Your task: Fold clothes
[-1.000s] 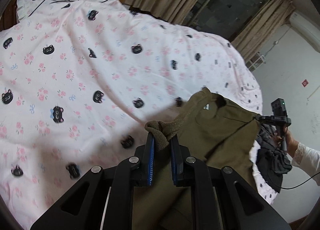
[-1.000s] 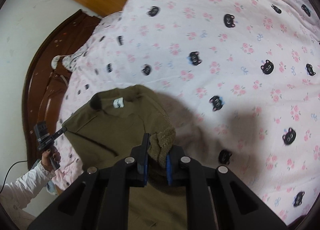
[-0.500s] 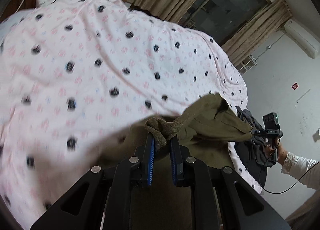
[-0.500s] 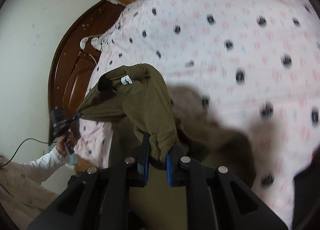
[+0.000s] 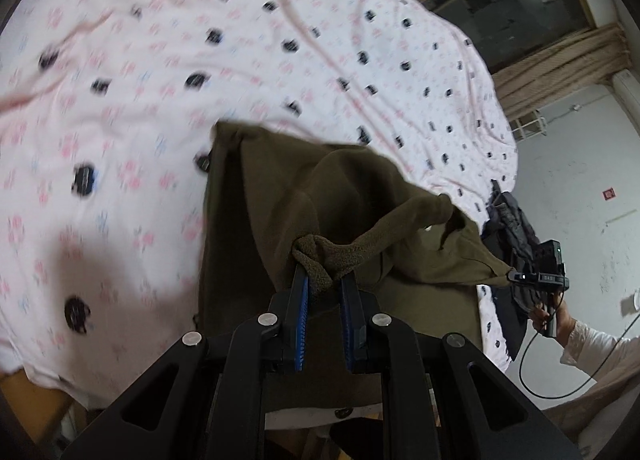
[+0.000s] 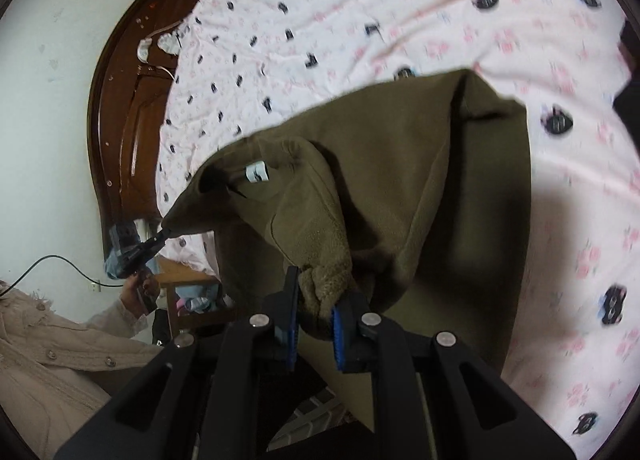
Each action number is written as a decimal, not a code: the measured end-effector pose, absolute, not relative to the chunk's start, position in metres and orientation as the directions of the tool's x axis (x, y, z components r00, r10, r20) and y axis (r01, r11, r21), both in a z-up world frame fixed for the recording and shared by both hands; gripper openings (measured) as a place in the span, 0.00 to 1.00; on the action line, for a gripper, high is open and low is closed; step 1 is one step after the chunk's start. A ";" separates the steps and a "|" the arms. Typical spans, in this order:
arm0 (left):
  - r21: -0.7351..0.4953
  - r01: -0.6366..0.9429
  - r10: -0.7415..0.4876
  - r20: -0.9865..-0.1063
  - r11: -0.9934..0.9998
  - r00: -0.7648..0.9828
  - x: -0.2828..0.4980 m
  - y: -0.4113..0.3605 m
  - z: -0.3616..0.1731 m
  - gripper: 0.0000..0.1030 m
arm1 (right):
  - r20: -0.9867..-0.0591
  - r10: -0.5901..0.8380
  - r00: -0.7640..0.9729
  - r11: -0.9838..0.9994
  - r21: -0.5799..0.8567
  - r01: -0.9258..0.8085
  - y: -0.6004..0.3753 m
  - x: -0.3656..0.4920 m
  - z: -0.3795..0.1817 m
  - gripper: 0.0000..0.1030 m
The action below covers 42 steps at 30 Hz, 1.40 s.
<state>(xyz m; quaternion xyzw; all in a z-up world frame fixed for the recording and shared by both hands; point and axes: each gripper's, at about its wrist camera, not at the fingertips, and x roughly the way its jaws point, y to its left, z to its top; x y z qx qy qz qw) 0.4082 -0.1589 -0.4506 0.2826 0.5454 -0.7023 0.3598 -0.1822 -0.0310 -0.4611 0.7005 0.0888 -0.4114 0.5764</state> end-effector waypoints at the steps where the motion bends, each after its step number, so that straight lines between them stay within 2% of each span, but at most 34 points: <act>1: -0.553 0.821 -0.189 -0.799 -0.142 -0.571 0.408 -0.159 -0.457 0.12 | -0.697 -0.329 0.637 -0.329 0.717 0.614 -0.029 -0.180 -0.467 0.14; 8: -0.483 0.863 -0.117 -0.858 -0.149 -0.500 0.413 -0.157 -0.490 0.12 | -0.811 -0.188 0.554 -0.357 0.582 0.731 -0.030 -0.175 -0.506 0.14; 12: -0.497 0.849 -0.106 -0.848 -0.178 -0.519 0.415 -0.153 -0.479 0.12 | -0.806 -0.162 0.569 -0.339 0.587 0.735 -0.030 -0.180 -0.508 0.13; 16: -0.496 0.837 -0.086 -0.846 -0.230 -0.526 0.413 -0.145 -0.463 0.12 | -0.782 -0.195 0.593 -0.316 0.622 0.716 -0.024 -0.191 -0.483 0.13; 20: -0.442 0.861 -0.053 -0.882 -0.251 -0.468 0.412 -0.138 -0.473 0.12 | -0.794 -0.168 0.584 -0.288 0.606 0.742 -0.016 -0.193 -0.471 0.14; 25: -0.408 0.891 0.022 -0.911 -0.202 -0.412 0.412 -0.131 -0.520 0.12 | -0.849 -0.028 0.528 -0.297 0.511 0.807 -0.010 -0.176 -0.515 0.14; 29: -0.407 0.894 0.040 -0.913 -0.190 -0.407 0.415 -0.129 -0.533 0.12 | -0.844 -0.034 0.535 -0.363 0.509 0.781 -0.005 -0.183 -0.539 0.14; 32: -0.394 0.897 0.050 -0.918 -0.201 -0.392 0.418 -0.125 -0.532 0.17 | -0.837 -0.052 0.545 -0.384 0.521 0.763 0.002 -0.186 -0.545 0.13; 36: -0.345 0.917 0.064 -0.939 -0.200 -0.339 0.423 -0.115 -0.527 0.28 | -0.832 -0.044 0.553 -0.388 0.525 0.758 0.003 -0.188 -0.540 0.18; 37: -0.330 0.924 0.064 -0.944 -0.194 -0.324 0.426 -0.112 -0.526 0.29 | -0.836 -0.034 0.548 -0.381 0.518 0.766 0.002 -0.187 -0.538 0.20; 39: -0.303 0.937 0.063 -0.953 -0.172 -0.297 0.432 -0.108 -0.522 0.28 | -0.868 0.020 0.497 -0.342 0.461 0.819 0.002 -0.183 -0.532 0.31; 40: -0.292 0.943 0.057 -0.956 -0.157 -0.287 0.436 -0.106 -0.518 0.28 | -0.886 0.055 0.460 -0.317 0.421 0.850 0.002 -0.181 -0.529 0.45; 41: -0.286 0.947 0.048 -0.958 -0.146 -0.281 0.438 -0.106 -0.513 0.28 | -0.902 0.090 0.422 -0.286 0.382 0.879 0.004 -0.178 -0.526 0.54; 42: -0.288 0.948 0.025 -0.958 -0.139 -0.287 0.439 -0.107 -0.503 0.28 | -0.911 0.126 0.393 -0.247 0.355 0.902 0.007 -0.172 -0.522 0.54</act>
